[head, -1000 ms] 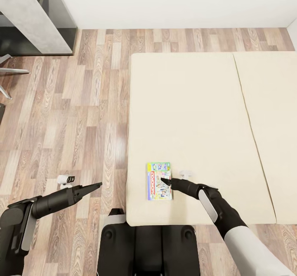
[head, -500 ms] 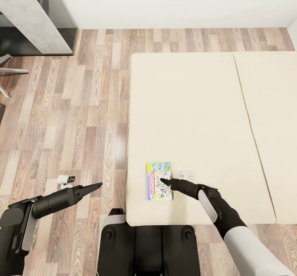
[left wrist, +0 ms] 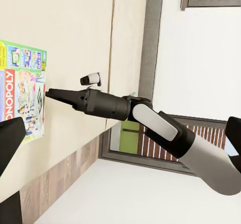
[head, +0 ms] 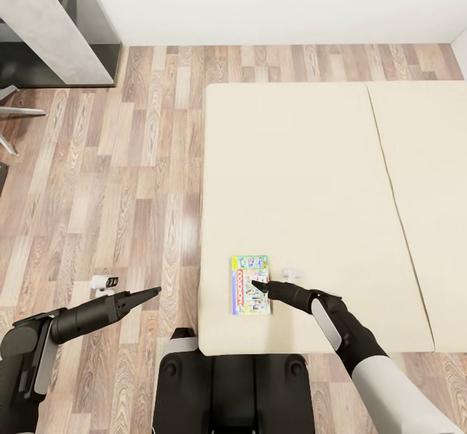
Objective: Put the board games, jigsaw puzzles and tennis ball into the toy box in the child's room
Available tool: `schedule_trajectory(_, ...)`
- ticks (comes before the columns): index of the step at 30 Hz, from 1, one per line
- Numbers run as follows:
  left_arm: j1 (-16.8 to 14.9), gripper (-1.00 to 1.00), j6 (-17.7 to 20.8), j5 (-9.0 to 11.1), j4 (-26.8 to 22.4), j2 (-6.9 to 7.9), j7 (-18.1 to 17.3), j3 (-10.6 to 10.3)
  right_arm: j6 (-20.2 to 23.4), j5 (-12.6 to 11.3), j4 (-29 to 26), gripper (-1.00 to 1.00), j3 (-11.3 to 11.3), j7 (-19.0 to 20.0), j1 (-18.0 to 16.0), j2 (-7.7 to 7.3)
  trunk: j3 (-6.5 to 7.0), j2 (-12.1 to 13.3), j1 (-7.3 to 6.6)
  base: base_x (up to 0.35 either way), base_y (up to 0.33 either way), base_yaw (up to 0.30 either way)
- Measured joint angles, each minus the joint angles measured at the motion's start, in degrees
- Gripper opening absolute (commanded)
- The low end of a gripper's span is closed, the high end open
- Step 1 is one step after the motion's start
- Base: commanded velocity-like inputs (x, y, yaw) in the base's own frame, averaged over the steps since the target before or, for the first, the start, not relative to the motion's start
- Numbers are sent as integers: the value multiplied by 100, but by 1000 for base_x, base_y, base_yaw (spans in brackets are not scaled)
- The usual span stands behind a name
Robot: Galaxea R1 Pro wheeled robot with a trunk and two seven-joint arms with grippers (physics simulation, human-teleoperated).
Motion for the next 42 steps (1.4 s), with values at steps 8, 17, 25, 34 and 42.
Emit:
schedule_trajectory(8, 0, 100, 0, 0, -1, 0, 0, 5, -2, 3, 0, 100, 2, 1, 0, -1, 0, 0, 0, 0, 27, 0)
schedule_trajectory(17, 1, 100, 0, 0, 0, 0, -17, 8, 0, 5, 0, 100, 2, 1, 0, 5, 0, 0, 0, 0, 16, 0)
schedule_trajectory(25, 0, 100, 0, 0, 0, 0, -24, 9, -2, 6, 0, 100, 1, 1, 0, 3, 0, 0, 0, 0, 2, 0)
schedule_trajectory(34, 0, 100, 0, 1, 0, 1, -26, 15, -1, 6, 0, 100, 1, 1, 0, 5, 0, 0, 0, 0, 0, 0)
schedule_trajectory(42, 0, 100, 0, -2, 0, 0, -26, 14, 0, 6, 0, 100, 1, 1, 0, 5, 0, 0, 0, 0, 0, 0)
